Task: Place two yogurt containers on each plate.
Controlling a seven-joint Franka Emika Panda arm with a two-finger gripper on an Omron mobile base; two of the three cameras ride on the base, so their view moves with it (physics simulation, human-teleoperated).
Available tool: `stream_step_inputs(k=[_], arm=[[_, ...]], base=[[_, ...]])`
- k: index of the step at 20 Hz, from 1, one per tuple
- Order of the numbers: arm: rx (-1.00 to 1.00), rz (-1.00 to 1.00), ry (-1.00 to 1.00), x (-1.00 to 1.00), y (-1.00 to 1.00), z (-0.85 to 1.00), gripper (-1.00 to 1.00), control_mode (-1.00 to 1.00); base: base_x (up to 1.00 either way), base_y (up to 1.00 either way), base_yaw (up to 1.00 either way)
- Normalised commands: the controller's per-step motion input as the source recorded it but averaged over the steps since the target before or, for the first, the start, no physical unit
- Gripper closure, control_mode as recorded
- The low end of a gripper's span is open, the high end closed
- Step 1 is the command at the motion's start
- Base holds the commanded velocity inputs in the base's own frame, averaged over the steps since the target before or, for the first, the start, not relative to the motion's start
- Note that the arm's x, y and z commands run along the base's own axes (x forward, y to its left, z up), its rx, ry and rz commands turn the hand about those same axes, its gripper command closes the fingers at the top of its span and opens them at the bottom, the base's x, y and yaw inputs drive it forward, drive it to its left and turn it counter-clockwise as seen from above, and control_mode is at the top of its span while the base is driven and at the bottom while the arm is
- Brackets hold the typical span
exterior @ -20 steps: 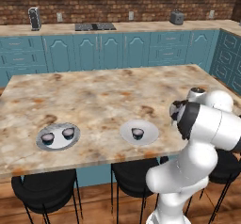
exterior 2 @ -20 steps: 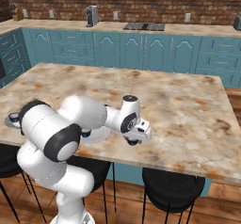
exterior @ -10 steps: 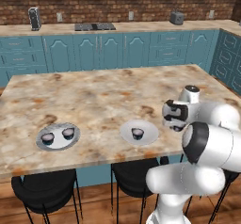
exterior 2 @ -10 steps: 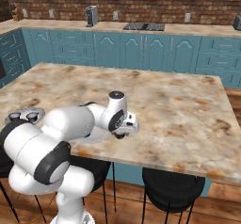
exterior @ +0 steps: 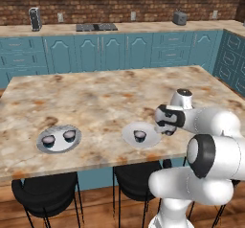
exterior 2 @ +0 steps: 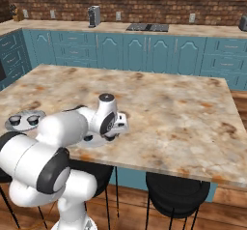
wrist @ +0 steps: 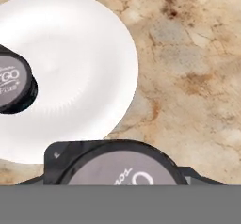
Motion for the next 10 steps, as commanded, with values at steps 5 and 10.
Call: stream_step_inputs(k=[5,10], arm=[[0.00,0.14,0.05,0.43,0.33,0.00,1.00,-1.00],[0.00,0.12,0.09,0.56,0.39,0.00,1.00,-1.00]], base=[[0.00,0.00,0.00],[0.00,0.00,0.00]])
